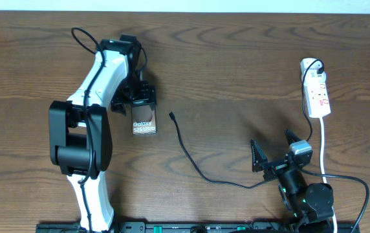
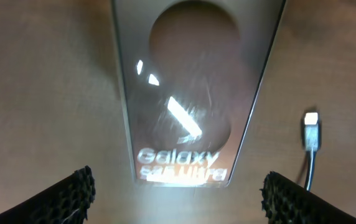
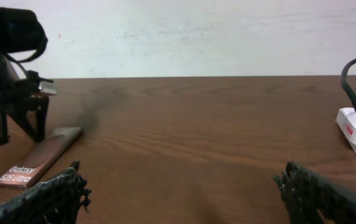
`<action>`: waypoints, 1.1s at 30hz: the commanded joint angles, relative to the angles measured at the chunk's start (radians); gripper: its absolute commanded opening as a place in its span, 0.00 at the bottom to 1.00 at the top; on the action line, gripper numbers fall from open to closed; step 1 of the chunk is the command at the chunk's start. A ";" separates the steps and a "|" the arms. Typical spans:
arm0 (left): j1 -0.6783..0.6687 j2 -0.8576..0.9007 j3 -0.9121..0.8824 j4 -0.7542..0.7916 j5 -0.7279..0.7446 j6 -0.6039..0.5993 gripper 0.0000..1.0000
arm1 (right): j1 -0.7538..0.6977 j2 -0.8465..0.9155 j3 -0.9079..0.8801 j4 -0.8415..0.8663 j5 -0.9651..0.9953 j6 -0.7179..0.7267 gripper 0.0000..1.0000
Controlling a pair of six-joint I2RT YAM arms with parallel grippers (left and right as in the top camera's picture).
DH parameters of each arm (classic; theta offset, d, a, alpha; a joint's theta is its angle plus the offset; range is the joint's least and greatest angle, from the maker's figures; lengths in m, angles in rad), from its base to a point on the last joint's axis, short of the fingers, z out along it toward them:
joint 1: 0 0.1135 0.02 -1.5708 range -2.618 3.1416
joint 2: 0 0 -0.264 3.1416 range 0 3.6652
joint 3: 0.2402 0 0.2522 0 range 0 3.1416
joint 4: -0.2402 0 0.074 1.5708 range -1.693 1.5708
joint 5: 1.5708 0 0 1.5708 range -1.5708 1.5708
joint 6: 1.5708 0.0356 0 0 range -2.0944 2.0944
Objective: Plug charger to phone and switch on socket
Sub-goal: 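Move the left gripper over the phone and grasp it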
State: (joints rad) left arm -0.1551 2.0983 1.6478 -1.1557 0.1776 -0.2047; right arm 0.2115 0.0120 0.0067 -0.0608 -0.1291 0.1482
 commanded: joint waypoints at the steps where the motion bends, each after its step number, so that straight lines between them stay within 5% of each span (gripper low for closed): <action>1: -0.013 0.000 -0.022 0.044 -0.013 0.014 0.89 | -0.004 -0.007 -0.001 -0.004 0.007 -0.007 0.99; 25: -0.048 0.000 -0.253 0.331 -0.058 0.028 0.93 | -0.004 -0.007 -0.001 -0.004 0.007 -0.007 0.99; 33: -0.049 -0.001 -0.262 0.343 -0.058 0.028 0.62 | -0.004 -0.007 -0.001 -0.004 0.007 -0.007 0.99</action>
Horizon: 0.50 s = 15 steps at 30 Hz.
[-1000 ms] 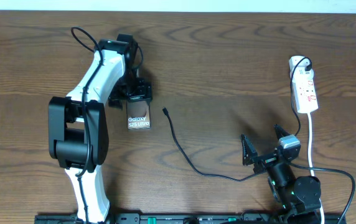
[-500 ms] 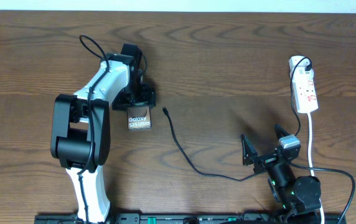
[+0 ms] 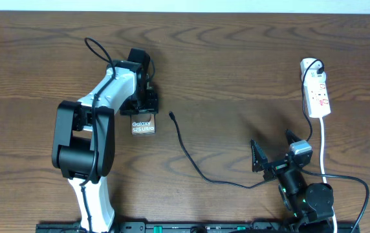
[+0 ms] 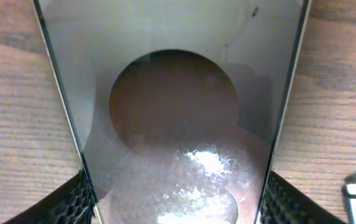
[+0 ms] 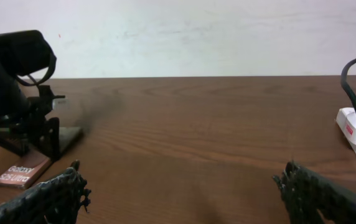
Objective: Plug charger to phone and switch on socket
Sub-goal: 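Move the left gripper over the phone and grasp it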
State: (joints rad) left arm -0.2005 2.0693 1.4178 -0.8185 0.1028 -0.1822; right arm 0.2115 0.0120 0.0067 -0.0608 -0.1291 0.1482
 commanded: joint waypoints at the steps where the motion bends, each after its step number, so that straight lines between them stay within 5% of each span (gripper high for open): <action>1: -0.003 0.027 -0.030 0.005 0.016 0.006 0.61 | -0.004 -0.007 -0.001 -0.004 0.007 -0.007 0.99; 15: 0.003 -0.198 -0.019 -0.030 0.081 0.002 0.61 | -0.004 -0.007 -0.001 -0.003 0.007 -0.007 0.99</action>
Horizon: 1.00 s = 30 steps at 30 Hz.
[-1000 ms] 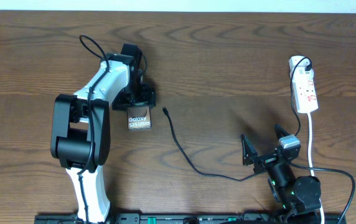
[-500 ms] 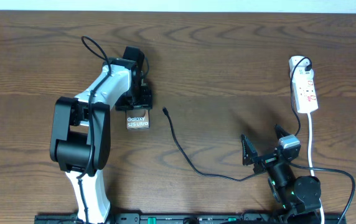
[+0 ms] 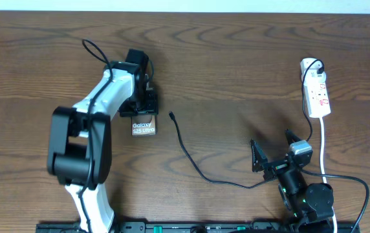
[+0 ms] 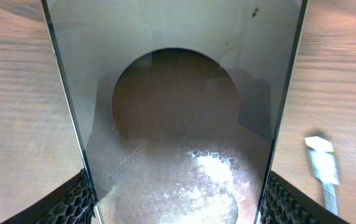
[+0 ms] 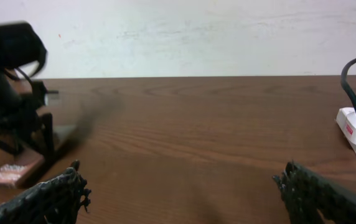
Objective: Plug charger to phone and switch on socket
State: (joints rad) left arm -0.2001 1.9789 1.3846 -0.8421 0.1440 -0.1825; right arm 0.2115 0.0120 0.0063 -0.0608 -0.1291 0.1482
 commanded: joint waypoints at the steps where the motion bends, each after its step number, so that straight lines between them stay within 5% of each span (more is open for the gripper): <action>1: 0.003 -0.130 0.014 -0.010 0.042 0.002 0.61 | -0.004 -0.007 -0.001 -0.003 0.009 -0.008 0.99; 14: 0.002 -0.315 0.014 -0.050 0.229 0.002 0.61 | -0.004 0.066 0.091 0.043 -0.215 0.288 0.99; 25: -0.003 -0.324 0.014 -0.050 0.350 -0.014 0.61 | 0.013 0.707 0.634 -0.287 -0.467 0.186 0.99; 30: -0.021 -0.324 0.014 -0.050 0.358 -0.017 0.61 | 0.051 0.986 0.721 -0.175 -0.665 0.241 0.99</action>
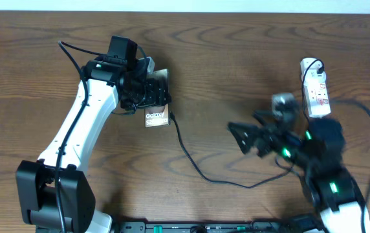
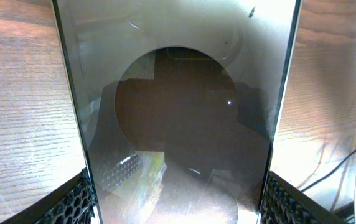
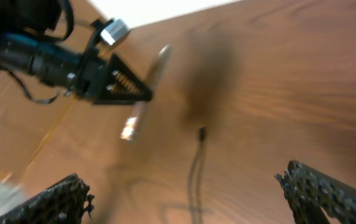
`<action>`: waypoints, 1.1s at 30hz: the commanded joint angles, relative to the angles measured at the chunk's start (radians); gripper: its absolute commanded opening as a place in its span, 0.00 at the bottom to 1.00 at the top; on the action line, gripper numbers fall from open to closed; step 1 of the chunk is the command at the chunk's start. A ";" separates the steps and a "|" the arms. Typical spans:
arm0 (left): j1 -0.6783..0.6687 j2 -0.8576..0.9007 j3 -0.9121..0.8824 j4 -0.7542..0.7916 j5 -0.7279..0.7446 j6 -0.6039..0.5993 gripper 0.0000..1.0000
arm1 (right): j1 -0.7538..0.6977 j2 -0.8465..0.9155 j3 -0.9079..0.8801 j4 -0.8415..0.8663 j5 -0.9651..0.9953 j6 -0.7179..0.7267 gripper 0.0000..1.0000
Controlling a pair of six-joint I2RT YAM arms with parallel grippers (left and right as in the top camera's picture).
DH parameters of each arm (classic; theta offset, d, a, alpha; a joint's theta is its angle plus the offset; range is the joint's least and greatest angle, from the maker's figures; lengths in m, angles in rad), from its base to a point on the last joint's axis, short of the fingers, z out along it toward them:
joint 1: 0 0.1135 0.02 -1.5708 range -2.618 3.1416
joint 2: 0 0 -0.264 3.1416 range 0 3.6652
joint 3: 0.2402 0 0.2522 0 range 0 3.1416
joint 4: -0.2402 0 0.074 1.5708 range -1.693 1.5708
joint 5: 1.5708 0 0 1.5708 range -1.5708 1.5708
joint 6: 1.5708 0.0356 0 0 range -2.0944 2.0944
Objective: Plug charger to phone and switch on socket
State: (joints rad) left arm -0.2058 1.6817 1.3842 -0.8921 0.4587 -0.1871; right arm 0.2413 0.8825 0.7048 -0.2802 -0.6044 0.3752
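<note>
My left gripper (image 1: 151, 90) is shut on the phone (image 1: 156, 118), a dark slab labelled Galaxy, held tilted with the labelled end low. The glass of the phone (image 2: 178, 112) fills the left wrist view between both fingers (image 2: 72, 200). The black charger cable (image 1: 191, 162) lies on the table with its plug (image 1: 171, 116) just right of the phone's low end. My right gripper (image 1: 238, 137) hangs open over the table's middle, right of the cable. In the blurred right wrist view the plug (image 3: 201, 132) lies ahead of the open right gripper (image 3: 187, 199). The white socket strip (image 1: 315, 90) lies far right.
The brown wooden table (image 1: 237, 58) carries the strip's white lead (image 1: 324, 145) running toward the front right. The black charger cable loops to the front and on under my right arm. A pale wall borders the table's far edge.
The phone has gone from flat on the table to tilted in my left gripper, a little further right. My right arm has left its front-right rest and now reaches left over the cable.
My left gripper hovered open above the flat phone. Then it was down with a finger on each side of it, and stayed so. Now it holds the phone tilted next to the plug. My right arm stayed at rest until now.
</note>
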 commanded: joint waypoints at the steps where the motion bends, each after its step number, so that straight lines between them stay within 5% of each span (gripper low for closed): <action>1: -0.020 -0.027 0.014 0.000 0.051 -0.013 0.61 | 0.031 0.172 0.022 0.103 -0.244 0.036 0.94; 2: -0.025 -0.027 0.014 0.000 0.056 -0.013 0.61 | 0.040 0.212 0.022 0.140 -0.261 0.062 0.81; 4: -0.039 -0.027 0.014 0.000 0.057 -0.013 0.61 | 0.068 0.298 0.022 0.197 -0.249 0.133 0.72; 14: -0.101 -0.027 0.014 0.014 0.057 -0.013 0.61 | 0.289 0.549 0.022 0.446 0.012 0.277 0.69; 23: -0.156 -0.027 0.014 0.003 0.058 -0.012 0.61 | 0.394 0.578 0.022 0.537 0.268 0.305 0.68; 33: -0.174 -0.027 0.014 0.000 0.058 -0.012 0.61 | 0.396 0.580 0.022 0.552 0.285 0.309 0.54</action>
State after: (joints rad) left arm -0.3573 1.6817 1.3842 -0.8806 0.4881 -0.2131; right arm 0.6403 1.4597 0.7170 0.2565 -0.3912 0.6617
